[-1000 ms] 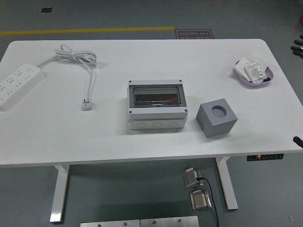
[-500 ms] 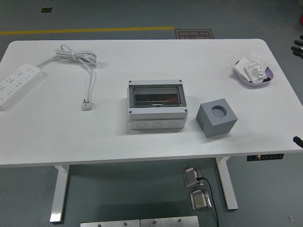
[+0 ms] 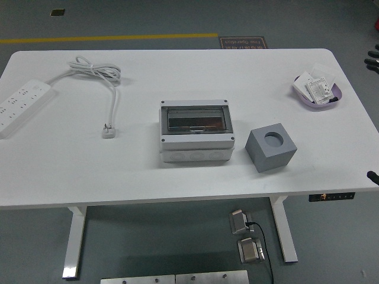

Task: Fetch the battery,place it into the box,close the lid of the box

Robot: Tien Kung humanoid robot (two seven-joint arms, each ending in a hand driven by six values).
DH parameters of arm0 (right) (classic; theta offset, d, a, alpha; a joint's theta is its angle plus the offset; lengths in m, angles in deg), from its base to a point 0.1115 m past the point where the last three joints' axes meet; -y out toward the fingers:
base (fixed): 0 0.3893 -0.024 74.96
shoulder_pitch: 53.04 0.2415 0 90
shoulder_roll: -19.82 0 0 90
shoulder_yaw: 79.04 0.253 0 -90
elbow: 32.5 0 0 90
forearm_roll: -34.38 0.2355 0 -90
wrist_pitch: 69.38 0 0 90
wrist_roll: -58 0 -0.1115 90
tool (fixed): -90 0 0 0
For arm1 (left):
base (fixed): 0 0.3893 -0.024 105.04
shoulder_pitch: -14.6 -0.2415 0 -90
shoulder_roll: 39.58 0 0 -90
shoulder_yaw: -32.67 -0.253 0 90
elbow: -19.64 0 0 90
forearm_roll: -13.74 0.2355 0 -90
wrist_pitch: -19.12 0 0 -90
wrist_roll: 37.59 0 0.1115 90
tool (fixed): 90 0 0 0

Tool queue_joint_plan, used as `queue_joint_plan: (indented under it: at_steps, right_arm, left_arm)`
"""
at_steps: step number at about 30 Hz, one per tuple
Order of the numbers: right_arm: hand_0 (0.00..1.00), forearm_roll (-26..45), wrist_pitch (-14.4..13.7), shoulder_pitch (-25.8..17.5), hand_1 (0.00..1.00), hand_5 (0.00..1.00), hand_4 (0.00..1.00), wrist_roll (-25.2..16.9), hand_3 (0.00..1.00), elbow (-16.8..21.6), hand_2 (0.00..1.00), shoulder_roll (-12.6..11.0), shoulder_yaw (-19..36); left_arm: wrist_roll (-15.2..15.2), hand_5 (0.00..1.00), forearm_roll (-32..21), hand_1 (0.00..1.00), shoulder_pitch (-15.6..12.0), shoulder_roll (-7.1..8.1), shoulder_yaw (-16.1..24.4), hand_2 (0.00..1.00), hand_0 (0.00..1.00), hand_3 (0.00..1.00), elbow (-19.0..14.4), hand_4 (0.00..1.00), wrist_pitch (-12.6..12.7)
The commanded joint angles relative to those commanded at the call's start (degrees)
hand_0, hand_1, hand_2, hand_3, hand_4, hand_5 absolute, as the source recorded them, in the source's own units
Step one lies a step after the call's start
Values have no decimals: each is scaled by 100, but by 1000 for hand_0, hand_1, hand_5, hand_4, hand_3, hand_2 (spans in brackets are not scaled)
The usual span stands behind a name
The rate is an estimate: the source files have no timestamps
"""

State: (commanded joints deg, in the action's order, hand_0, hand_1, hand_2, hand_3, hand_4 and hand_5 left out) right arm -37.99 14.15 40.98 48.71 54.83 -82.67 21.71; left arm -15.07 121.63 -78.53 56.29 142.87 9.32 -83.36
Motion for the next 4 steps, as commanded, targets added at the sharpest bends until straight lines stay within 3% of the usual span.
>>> queue_joint_plan:
  at_steps: [4]
  right_arm:
    - [723,-12,0,7,627,840,825,8,662,0,649,2,0]
  left_arm:
    - [70,998,21,998,1,-7,21,998,998,998,0,998,-12]
